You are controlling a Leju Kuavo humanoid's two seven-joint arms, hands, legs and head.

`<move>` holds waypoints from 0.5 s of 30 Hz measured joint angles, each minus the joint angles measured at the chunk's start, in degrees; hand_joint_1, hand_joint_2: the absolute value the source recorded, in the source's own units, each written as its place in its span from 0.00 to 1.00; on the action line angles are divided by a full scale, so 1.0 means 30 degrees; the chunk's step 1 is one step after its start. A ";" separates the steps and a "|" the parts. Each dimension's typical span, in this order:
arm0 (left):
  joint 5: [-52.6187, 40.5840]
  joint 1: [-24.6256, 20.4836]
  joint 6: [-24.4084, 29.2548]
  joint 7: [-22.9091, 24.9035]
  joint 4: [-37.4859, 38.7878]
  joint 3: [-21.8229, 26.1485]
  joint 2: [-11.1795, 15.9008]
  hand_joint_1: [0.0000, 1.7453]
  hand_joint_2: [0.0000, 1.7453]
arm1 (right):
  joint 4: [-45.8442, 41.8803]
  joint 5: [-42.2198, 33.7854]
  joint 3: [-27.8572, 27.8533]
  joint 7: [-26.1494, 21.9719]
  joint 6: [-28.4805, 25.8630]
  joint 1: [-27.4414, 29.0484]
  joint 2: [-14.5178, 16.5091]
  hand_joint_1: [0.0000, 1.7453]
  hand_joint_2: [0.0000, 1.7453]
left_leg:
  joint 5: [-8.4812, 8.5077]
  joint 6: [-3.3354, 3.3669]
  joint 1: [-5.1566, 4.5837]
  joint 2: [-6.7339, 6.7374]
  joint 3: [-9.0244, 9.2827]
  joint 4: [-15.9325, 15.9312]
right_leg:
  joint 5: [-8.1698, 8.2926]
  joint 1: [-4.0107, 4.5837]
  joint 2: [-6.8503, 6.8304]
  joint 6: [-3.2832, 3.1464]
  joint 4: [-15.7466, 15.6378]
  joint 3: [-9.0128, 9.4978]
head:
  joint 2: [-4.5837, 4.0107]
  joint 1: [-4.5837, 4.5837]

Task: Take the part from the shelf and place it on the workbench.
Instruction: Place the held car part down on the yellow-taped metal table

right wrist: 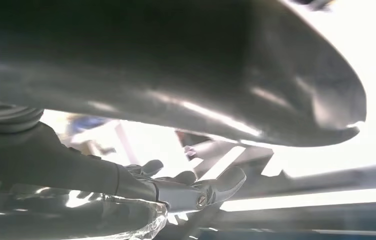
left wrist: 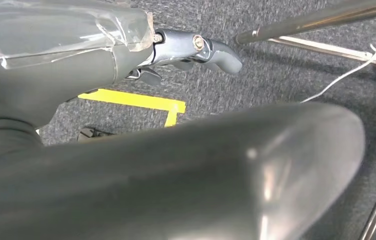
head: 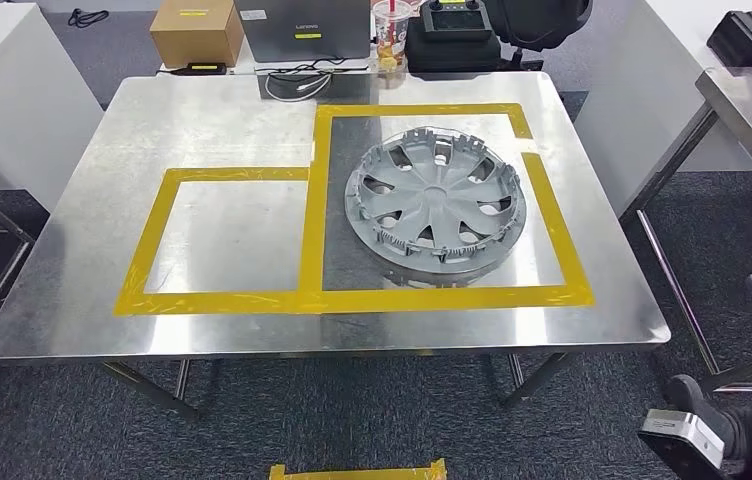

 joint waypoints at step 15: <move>0.1113 0.0103 0.0809 0.0632 0.0100 0.0004 0.0087 0.00 0.00 | 0.3838 0.5096 -0.8224 -0.0792 0.7800 -0.1477 0.4391 0.00 0.00 | -0.2671 -0.0330 0.0086 0.0044 0.3295 0.0149 | 0.2233 0.0042 -0.0115 -0.0447 -0.0187 -0.1976 | 0.0000 -0.0073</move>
